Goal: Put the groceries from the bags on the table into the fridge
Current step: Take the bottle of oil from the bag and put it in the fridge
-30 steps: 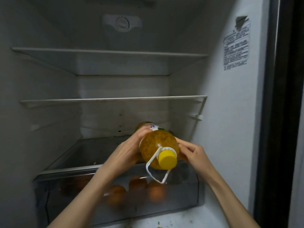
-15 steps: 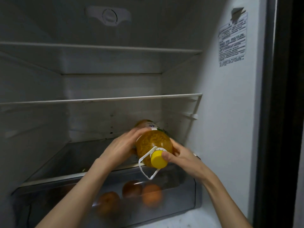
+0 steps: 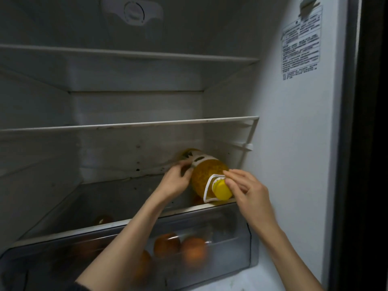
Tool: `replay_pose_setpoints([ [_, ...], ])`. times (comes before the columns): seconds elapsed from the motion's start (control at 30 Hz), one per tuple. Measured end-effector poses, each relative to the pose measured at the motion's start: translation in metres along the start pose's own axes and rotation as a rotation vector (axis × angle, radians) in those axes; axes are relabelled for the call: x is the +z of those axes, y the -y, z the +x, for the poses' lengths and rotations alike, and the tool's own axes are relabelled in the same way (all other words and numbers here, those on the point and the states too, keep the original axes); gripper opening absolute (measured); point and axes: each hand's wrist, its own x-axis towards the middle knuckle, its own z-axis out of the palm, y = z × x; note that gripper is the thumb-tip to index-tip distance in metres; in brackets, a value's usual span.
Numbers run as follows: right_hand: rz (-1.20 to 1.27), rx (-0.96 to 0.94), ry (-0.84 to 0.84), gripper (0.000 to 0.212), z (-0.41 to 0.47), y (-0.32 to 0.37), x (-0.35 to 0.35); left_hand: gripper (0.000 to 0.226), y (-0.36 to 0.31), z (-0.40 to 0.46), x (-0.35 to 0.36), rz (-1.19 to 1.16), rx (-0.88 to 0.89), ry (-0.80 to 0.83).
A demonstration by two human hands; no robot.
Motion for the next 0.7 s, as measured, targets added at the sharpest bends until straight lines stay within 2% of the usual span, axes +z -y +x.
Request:
replay_pose_setpoints([
  [0.1, -0.107, 0.063, 0.010, 0.022, 0.006, 0.002, -0.009, 0.045, -0.009, 0.003, 0.005, -0.064, -0.026, 0.105],
  [0.23, -0.118, 0.117, 0.216, 0.048, -0.001, 0.008, -0.016, 0.062, -0.019, 0.003, 0.000, -0.137, -0.031, 0.283],
  [0.37, -0.252, 0.105, 0.238, 0.057, 0.001, 0.004, -0.015, 0.068, -0.022, -0.002, -0.005, -0.136, -0.053, 0.376],
  [0.5, -0.257, 0.116, 0.190, 0.056, 0.001, 0.003, -0.012, 0.073, -0.019, -0.003, 0.000, -0.133, -0.051, 0.341],
  [0.7, -0.272, 0.211, 0.129, 0.051, 0.009, 0.001, -0.007, 0.060, -0.025, 0.006, 0.024, -0.064, -0.082, 0.105],
])
